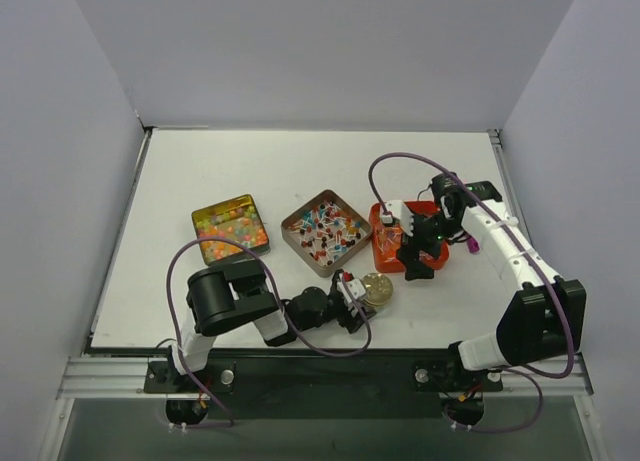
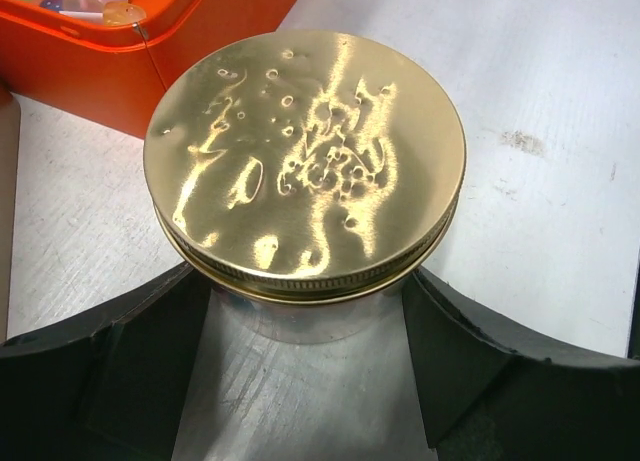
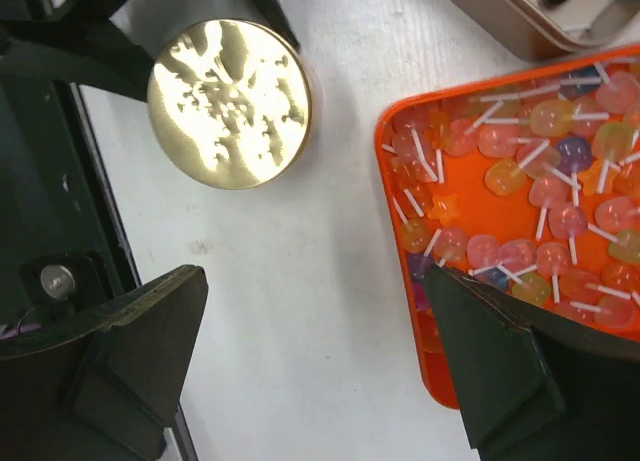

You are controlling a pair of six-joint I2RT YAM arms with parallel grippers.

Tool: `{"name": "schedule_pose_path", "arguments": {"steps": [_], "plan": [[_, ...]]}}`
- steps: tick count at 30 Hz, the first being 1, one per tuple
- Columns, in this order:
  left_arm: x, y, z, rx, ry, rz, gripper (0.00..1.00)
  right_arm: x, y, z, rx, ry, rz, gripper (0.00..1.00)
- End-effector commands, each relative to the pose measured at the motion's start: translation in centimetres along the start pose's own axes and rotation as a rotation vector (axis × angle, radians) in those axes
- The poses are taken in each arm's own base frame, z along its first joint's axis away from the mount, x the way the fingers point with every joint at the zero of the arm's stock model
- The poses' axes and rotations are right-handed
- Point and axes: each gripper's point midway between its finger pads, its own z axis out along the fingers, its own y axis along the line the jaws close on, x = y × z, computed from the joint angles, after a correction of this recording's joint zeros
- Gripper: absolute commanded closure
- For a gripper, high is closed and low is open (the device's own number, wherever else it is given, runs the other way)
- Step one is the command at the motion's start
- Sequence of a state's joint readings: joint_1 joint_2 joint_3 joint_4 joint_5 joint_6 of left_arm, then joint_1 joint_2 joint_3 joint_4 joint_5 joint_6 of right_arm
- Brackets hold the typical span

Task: Pack the candies
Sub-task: Screw the bottle lid onto the packing bottle.

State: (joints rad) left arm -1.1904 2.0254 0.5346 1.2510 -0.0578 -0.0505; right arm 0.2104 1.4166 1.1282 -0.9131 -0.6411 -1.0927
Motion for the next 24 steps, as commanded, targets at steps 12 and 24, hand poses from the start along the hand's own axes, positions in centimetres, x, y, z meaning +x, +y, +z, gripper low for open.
{"name": "schedule_pose_path", "arguments": {"steps": [12,24], "plan": [[16.0,1.4,-7.3,-0.038,0.606,0.075,1.00,-1.5,6.0,4.1,-0.326,-0.146,-0.950,0.00],[15.9,1.1,-7.2,-0.024,0.607,0.066,1.00,-2.6,4.4,6.2,-0.383,-0.126,-0.964,0.00]]}}
